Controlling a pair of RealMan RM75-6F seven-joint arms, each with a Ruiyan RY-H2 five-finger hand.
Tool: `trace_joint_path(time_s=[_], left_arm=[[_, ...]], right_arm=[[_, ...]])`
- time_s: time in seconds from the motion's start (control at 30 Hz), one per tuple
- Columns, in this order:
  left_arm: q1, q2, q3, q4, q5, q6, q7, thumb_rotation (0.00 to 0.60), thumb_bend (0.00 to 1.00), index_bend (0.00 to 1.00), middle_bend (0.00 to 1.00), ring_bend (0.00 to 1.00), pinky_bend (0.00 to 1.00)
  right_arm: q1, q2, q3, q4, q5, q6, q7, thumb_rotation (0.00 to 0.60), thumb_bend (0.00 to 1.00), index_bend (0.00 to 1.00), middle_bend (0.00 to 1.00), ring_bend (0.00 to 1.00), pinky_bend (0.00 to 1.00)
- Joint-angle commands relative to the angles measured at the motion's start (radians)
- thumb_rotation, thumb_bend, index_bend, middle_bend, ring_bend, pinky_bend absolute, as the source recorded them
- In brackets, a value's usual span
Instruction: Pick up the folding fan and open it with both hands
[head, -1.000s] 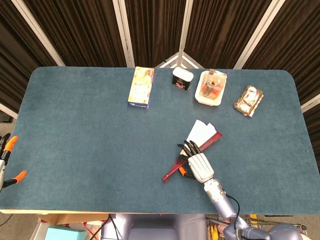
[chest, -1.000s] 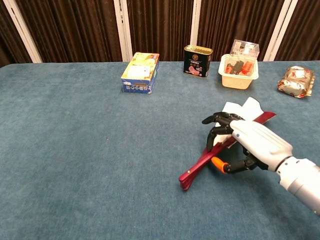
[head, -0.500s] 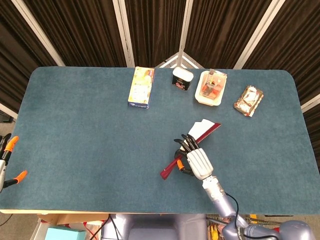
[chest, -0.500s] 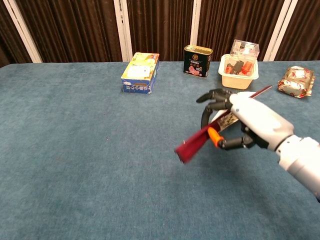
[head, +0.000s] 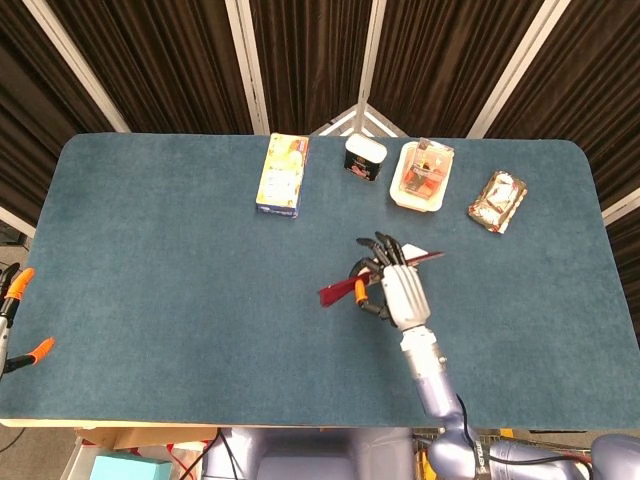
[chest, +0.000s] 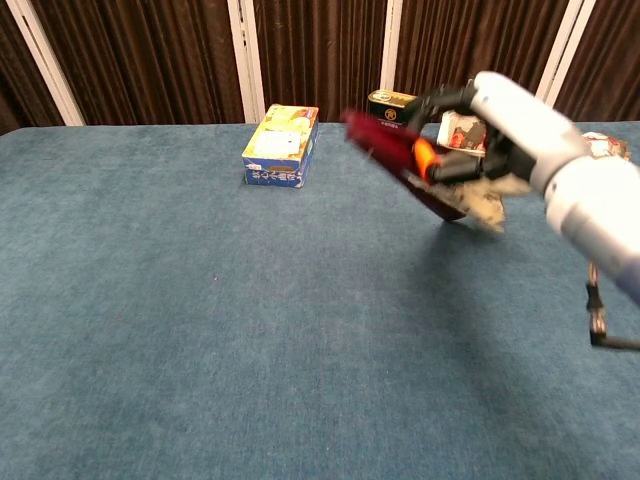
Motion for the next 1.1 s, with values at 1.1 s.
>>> trace_joint_path(time_s=[1.1], left_arm=[[-0.224, -0.015, -0.175, -0.176, -0.133, -0.165, 0.181, 0.6, 0.01, 0.04, 0.0, 0.0, 0.0]], right_arm=[[0.222, -0.036, 0.319, -0.31, 0.434, 0.187, -0.383, 0.6, 0.78, 0.71, 0.23, 0.02, 0.0]])
